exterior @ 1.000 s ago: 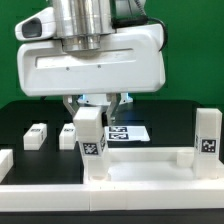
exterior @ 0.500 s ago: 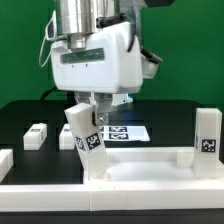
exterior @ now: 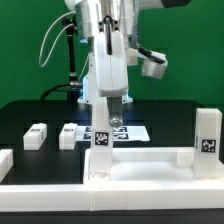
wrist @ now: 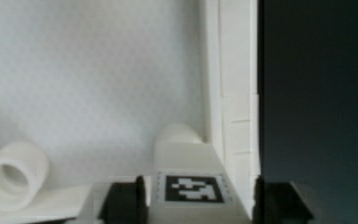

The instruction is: Assemble desk

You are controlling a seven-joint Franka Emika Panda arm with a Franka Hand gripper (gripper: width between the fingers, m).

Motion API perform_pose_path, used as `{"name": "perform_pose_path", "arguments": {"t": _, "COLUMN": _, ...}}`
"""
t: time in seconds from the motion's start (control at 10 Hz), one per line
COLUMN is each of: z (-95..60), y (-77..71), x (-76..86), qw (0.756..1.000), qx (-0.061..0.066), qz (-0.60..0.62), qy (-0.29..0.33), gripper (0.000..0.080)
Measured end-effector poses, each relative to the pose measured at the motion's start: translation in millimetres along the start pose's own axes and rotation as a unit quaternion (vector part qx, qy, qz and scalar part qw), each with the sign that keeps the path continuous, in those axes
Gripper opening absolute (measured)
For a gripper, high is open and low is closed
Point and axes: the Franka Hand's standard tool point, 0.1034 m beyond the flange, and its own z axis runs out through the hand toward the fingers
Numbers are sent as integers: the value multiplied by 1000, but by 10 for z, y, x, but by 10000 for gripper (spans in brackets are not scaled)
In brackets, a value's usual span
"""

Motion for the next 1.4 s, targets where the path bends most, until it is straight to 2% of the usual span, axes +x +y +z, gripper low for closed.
{"name": "perform_pose_path", "arguments": {"t": 0.3, "z": 10, "y": 1, "x": -10, "qw": 1000, "qx": 0, "qz": 11, "qy": -1, "gripper": 291}}
{"name": "perform_pose_path", "arguments": {"t": 0.4, "z": 3, "y": 17, "x": 9, "qw": 999, "qx": -7, "qz": -36, "qy": -3, "gripper": 523}}
{"name": "perform_pose_path", "arguments": {"t": 0.5, "z": -56, "y": 39, "x": 79, "qw": 993, "qx": -33, "qz": -111, "qy": -11, "gripper": 523}}
{"name": "perform_pose_path", "arguments": {"t": 0.6, "z": -112, "y": 42, "x": 105, "qw": 980, "qx": -49, "qz": -193, "qy": -11, "gripper": 618}}
{"name": "perform_pose_path", "arguments": {"t": 0.7, "z": -122, "y": 64, "x": 106, "qw": 963, "qx": -54, "qz": -263, "qy": -14, "gripper": 640}}
{"name": "perform_pose_path", "arguments": {"t": 0.8, "z": -122, "y": 64, "x": 159, "qw": 951, "qx": -39, "qz": -306, "qy": -14, "gripper": 648}}
{"name": "perform_pose_path", "arguments": {"t": 1.0, "z": -105, "y": 79, "x": 167, "qw": 933, "qx": -40, "qz": -357, "qy": -16, "gripper": 648}}
{"name": "perform_pose_path", "arguments": {"t": 1.1, "z": -103, "y": 51, "x": 190, "qw": 902, "qx": -37, "qz": -431, "qy": -7, "gripper": 649}}
{"name": "perform_pose_path", "arguments": {"t": 1.2, "z": -95, "y": -22, "x": 222, "qw": 846, "qx": -29, "qz": -532, "qy": 21, "gripper": 649}}
{"name": "perform_pose_path", "arguments": {"t": 1.3, "z": -76, "y": -32, "x": 216, "qw": 818, "qx": -23, "qz": -574, "qy": 30, "gripper": 649}}
{"name": "perform_pose_path", "arguments": {"t": 1.4, "z": -74, "y": -20, "x": 219, "qw": 822, "qx": -25, "qz": -569, "qy": 28, "gripper": 649}}
